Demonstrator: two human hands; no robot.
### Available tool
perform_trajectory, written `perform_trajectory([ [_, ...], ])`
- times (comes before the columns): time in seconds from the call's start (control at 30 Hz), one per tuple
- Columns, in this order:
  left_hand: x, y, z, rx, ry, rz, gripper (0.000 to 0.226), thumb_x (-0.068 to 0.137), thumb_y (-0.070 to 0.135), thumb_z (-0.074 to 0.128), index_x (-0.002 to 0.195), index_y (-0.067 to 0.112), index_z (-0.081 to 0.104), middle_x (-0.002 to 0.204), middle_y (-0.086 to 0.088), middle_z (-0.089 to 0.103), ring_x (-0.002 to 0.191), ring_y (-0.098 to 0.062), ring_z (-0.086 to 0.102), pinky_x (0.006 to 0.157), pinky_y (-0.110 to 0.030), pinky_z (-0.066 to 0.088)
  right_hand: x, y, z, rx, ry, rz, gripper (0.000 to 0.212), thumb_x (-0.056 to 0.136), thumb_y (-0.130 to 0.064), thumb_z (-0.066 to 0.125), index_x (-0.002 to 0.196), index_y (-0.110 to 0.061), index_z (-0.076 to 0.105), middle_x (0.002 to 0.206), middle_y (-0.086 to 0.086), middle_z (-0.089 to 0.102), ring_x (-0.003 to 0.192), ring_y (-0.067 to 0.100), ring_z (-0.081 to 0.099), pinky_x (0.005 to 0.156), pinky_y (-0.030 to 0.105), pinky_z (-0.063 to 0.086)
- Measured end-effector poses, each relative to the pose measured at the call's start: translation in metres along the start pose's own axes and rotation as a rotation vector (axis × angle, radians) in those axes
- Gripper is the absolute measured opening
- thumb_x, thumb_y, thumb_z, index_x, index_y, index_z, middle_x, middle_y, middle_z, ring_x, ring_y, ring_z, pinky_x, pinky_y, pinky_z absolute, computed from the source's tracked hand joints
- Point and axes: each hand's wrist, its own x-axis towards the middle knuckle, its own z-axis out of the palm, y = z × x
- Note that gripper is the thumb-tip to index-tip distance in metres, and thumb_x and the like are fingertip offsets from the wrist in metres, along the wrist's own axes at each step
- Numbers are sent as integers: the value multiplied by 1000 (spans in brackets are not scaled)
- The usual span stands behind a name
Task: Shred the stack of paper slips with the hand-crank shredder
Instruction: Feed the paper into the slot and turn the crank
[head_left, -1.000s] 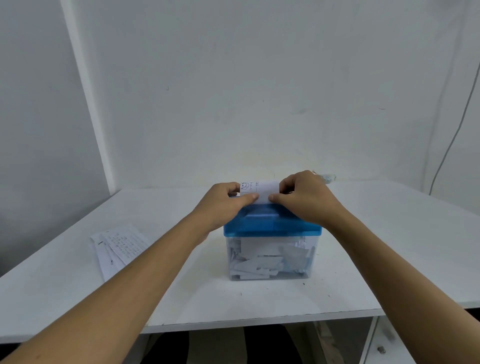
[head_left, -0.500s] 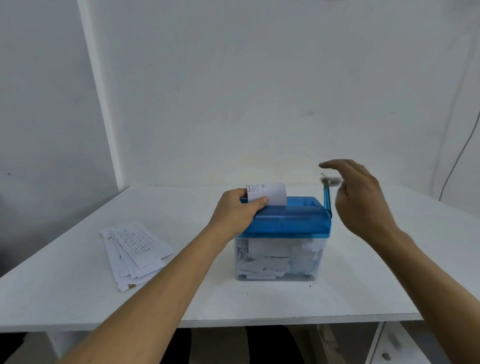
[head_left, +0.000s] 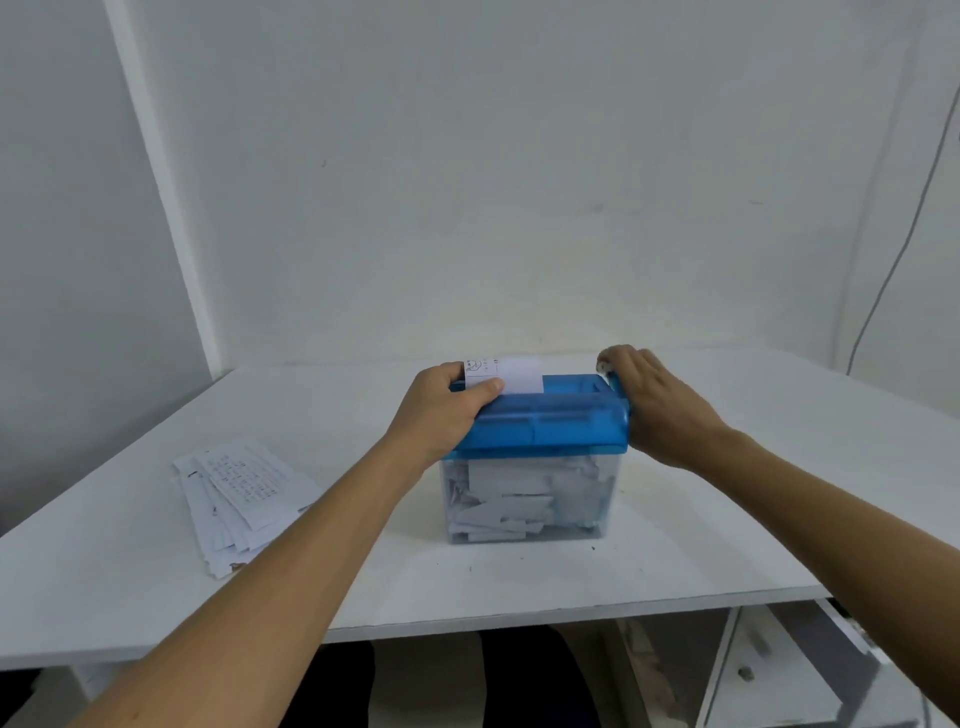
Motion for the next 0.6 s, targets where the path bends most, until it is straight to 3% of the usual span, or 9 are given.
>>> perform_trajectory([
  [0.17,-3,1,2,17,0,9,24,94,35,69,113,21,70,109,8,71,92,-3,64,73,-15,47,-10,-5,16,210,-166,143,31,89,-32,74,108,-28,50,101,-13,60,89,11,63,76,27,58],
  [0.3,-5,0,1,83,-17,37,72,58,69,81,113,26,64,110,13,67,99,-5,62,77,-18,52,-21,-16,21,130,-267,213,11,95,-31,65,96,-23,57,92,-6,66,80,12,63,78,30,58],
  [0.37,-4,1,0,220,-5,45,88,43,87,75,108,29,60,106,15,65,97,-9,62,84,-32,55,-26,-19,22,116,-314,257,13,94,-33,64,94,-21,60,91,-5,68,78,11,63,77,30,59],
  [0.43,-4,2,-1,379,7,57,86,40,94,64,97,29,59,96,14,64,90,-12,61,88,-44,54,-33,-21,24,145,-382,293,14,91,-34,62,91,-20,63,86,-3,69,74,12,63,73,31,60],
  [0.53,-2,4,-2,481,15,70,78,46,93,60,89,28,60,90,11,64,84,-14,60,89,-46,51,-40,-30,9,213,-509,363,13,86,-17,64,78,-11,55,71,0,60,62,13,56,61,27,52],
  [0.6,-2,6,-2,495,-9,59,76,48,92,61,89,29,61,90,10,64,84,-15,60,90,-46,50,-37,-35,-15,239,-696,392,14,83,-10,64,77,-8,51,67,3,53,57,14,53,59,27,52],
])
